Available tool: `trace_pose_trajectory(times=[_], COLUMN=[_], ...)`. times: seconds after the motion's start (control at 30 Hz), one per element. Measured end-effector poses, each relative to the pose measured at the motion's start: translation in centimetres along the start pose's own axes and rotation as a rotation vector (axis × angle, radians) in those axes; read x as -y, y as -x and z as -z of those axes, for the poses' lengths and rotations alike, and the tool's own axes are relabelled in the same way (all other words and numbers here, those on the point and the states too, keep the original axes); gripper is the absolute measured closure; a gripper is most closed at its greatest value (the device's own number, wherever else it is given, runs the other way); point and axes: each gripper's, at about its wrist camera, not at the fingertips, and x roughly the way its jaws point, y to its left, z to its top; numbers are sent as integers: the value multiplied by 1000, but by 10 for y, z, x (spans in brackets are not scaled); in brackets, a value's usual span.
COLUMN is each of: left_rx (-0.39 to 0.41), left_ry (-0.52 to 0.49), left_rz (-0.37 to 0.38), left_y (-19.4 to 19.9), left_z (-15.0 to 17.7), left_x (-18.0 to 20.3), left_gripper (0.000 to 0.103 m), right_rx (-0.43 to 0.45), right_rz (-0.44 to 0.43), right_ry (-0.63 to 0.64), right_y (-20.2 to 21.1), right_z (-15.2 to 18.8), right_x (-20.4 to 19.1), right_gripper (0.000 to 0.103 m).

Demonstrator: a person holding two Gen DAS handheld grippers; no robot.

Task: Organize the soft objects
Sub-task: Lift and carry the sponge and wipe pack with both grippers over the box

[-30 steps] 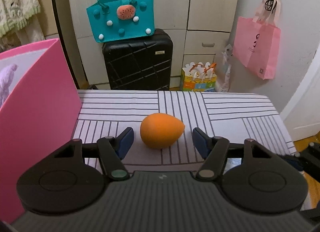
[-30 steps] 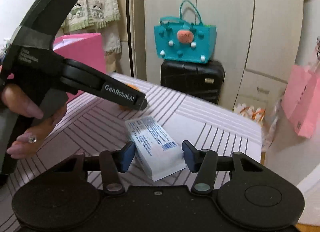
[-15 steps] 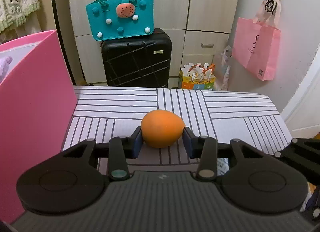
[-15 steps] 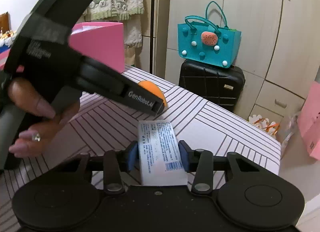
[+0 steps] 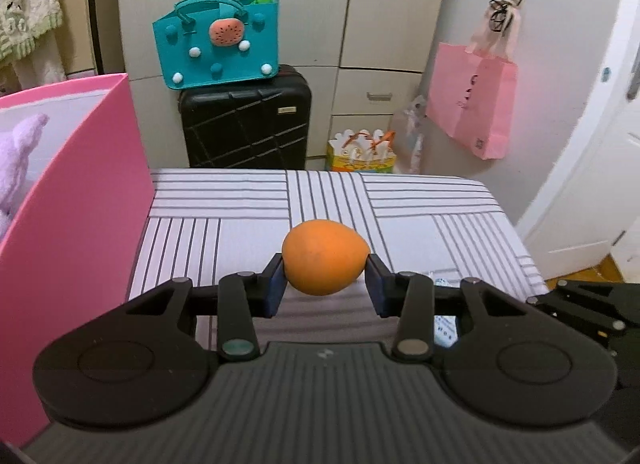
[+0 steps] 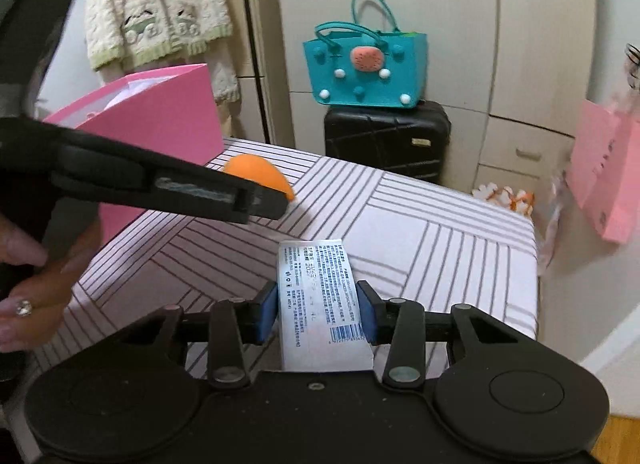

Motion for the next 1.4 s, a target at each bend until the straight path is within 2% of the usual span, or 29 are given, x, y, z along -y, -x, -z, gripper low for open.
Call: trace_pose_trajectory(times=[0.27,0.37,0.5,0.53,0.6,0.77,0.8,0.83,0.9,0.93,1.03,1.1,1.13,1.4], left_rx=[-6,-47,-112,-119,-121,-108,-102,-98,-91,-88,-85,-88,-90,-118], left_ry=[-6,-7,-12,-14,-26,-60,-64,-67,-63,-61,-62,-63,-64,-92], left_rz=[71,98,137,145,159,157,157,158,165,169,170,171,173,217], left_y=[42,54,62,65,73,90,94,97,102,104,107,107,107,117], left_z=[16,21,28,30,34,42,43,43,43,43,43,43,43,43], left_x=[-8,-11,-16,-17,-19,-23,-25,-26,-29,-31,-34,-34,-34,-33], left_gripper=[62,62,62,62,62,62,62,62,62,62,62,62,62,62], right_rx=[-36,-58,-81,-84,-91,-104,-103,-101,-98,-99,-137,-140,-138,-130], right_rz=[30,28,29,31,22,35,38,41,63,76,105,103,92,42], right_ry=[-77,-95,-114,-116,-117,-82,-70,-55,-18,-6,1,-19,-34,-61], right_y=[22,29,39,42,48,51,50,50,46,43,29,22,22,54], right_z=[11,13,16,17,19,21,23,24,26,27,27,27,26,16], right_x=[-17,-25,-35,-38,-42,-55,-56,-58,-60,-60,-56,-49,-46,-47], right_gripper=[56,57,60,67,71,71,67,55,45,42,41,42,57,59])
